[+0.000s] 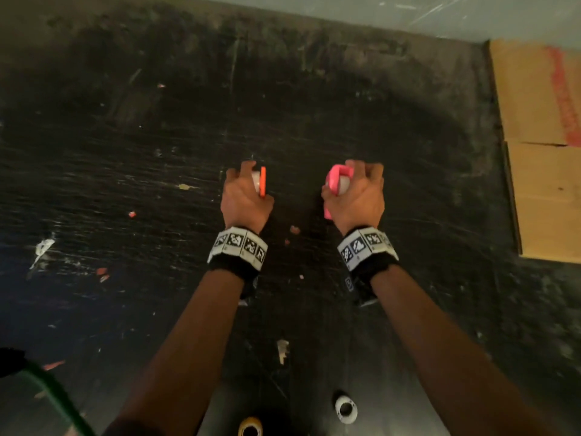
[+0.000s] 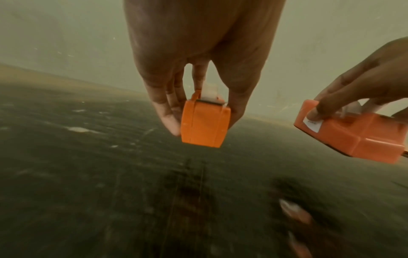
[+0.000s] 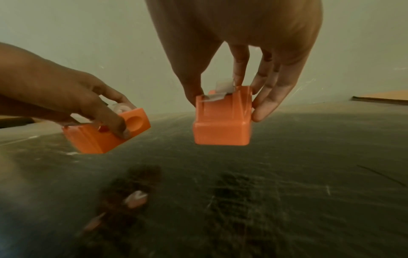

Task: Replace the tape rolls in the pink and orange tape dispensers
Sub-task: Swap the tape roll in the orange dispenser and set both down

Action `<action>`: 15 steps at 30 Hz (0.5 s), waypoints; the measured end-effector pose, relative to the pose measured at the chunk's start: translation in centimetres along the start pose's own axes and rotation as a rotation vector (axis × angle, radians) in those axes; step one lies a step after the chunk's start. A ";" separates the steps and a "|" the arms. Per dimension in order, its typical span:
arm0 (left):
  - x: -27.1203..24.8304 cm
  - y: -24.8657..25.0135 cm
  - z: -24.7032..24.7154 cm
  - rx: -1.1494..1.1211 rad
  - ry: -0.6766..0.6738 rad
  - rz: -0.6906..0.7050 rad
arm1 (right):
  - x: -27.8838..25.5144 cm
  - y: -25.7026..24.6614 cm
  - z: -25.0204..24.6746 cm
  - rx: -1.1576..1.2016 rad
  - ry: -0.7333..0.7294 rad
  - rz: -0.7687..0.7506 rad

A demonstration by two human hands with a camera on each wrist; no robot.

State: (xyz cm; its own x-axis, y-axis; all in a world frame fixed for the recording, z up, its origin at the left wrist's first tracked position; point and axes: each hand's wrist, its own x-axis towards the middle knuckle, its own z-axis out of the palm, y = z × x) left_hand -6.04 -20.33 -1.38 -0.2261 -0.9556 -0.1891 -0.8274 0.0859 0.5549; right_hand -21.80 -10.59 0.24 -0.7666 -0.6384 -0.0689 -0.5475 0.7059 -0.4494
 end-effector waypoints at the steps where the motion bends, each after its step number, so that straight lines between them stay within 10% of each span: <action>1: 1.3 0.4 0.1 -0.004 0.004 0.005 | 1.1 -0.1 0.2 0.002 0.008 0.002; 15: 0.4 -1.8 -0.4 -0.074 -0.086 -0.031 | -0.5 2.9 2.1 0.073 -0.076 0.093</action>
State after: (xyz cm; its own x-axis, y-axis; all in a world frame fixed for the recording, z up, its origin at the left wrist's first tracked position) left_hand -4.43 -20.97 -2.19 -0.2469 -0.9295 -0.2739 -0.7951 0.0328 0.6055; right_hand -22.29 -8.84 -2.87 -0.7837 -0.5948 -0.1789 -0.4474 0.7404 -0.5016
